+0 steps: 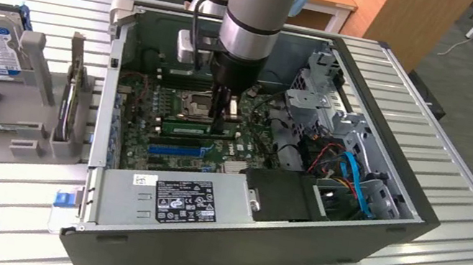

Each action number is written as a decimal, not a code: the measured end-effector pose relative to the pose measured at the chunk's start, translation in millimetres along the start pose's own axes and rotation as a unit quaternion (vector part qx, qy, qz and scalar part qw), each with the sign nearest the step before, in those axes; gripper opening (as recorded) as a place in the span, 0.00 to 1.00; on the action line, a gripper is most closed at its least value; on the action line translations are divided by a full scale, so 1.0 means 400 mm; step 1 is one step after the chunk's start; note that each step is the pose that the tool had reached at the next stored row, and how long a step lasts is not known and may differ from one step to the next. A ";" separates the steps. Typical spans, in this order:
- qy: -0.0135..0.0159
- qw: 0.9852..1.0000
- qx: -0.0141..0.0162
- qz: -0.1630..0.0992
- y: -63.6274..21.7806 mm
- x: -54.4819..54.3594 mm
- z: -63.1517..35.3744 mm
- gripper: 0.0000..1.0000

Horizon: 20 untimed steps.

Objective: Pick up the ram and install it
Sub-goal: 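Insert the ram into the slot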

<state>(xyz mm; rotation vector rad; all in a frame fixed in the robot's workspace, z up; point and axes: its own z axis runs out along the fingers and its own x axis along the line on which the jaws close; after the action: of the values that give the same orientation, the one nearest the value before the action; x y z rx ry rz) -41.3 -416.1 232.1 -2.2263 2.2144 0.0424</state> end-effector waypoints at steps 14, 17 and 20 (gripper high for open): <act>0.000 1.000 0.000 0.000 0.000 -0.002 -0.082 0.43; 0.000 1.000 0.000 0.000 0.000 -0.002 -0.096 0.43; 0.000 1.000 0.000 0.000 0.000 -0.002 -0.110 0.43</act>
<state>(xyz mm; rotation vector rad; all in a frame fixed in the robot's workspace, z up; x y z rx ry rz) -40.5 -416.0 276.3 -2.2264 2.2146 0.0427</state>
